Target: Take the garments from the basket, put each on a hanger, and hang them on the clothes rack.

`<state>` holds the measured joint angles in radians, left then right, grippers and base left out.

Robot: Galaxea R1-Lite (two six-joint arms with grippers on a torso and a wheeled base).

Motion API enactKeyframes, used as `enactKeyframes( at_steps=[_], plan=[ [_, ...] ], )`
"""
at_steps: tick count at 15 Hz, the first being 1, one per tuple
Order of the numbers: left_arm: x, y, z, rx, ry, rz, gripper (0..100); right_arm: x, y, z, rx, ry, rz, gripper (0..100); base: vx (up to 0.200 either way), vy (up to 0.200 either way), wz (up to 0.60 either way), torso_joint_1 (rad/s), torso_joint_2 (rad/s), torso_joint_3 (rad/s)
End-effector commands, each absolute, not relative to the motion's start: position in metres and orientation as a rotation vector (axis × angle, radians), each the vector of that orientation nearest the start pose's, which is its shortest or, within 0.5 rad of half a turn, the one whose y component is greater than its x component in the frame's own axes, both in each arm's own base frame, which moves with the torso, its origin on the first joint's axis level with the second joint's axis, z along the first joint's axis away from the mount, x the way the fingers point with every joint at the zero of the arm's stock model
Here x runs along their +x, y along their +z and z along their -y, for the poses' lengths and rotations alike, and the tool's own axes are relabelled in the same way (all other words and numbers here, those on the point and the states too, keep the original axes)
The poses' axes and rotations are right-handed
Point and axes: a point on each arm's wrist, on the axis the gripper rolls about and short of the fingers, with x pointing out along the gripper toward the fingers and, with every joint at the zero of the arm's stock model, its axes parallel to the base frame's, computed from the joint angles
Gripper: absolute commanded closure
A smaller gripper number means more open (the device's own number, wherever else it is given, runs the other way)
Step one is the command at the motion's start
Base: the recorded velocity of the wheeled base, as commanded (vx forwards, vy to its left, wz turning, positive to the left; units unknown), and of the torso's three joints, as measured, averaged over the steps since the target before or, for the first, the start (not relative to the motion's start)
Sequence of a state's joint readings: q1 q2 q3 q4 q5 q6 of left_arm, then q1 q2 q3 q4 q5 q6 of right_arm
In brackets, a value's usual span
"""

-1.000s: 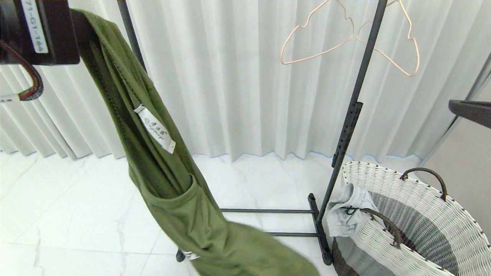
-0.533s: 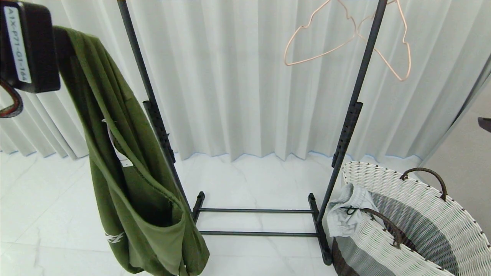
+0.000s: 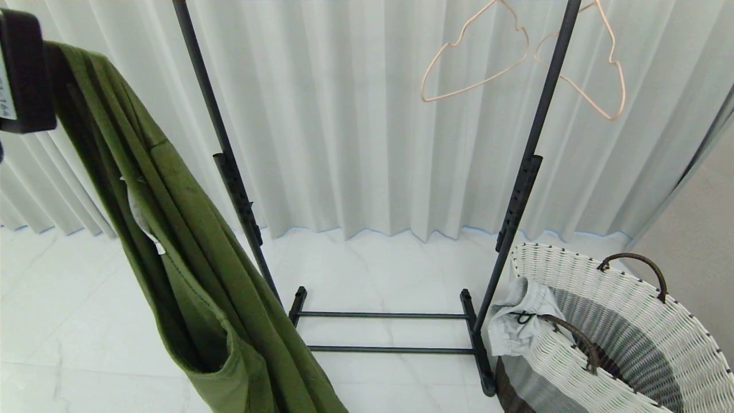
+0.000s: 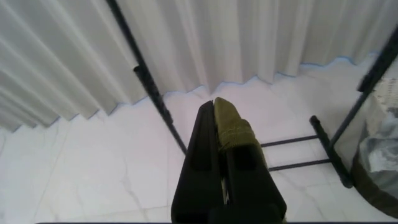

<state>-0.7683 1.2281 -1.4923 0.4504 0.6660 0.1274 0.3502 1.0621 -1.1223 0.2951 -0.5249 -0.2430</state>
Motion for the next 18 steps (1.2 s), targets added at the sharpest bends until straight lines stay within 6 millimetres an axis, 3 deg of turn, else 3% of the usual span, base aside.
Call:
enactKeyframes(
  at_steps=[1,14,18],
  plan=[
    [0.113,0.383,0.089,0.248,-0.107,-0.133,100,0.118,0.323,-0.031,-0.343,-0.145,-0.239,0,0.000,0.000,0.00,0.100,-0.47,-0.305],
    [0.103,0.377,0.080,0.286,-0.111,-0.133,100,0.127,0.319,-0.034,-0.344,-0.144,-0.262,0,0.000,0.000,0.00,0.150,-0.46,-0.305],
    [0.105,0.376,0.081,0.292,-0.111,-0.138,100,0.135,0.319,-0.038,-0.282,-0.083,-0.244,0,0.000,0.000,0.00,0.046,-0.12,-0.075]
  ],
)
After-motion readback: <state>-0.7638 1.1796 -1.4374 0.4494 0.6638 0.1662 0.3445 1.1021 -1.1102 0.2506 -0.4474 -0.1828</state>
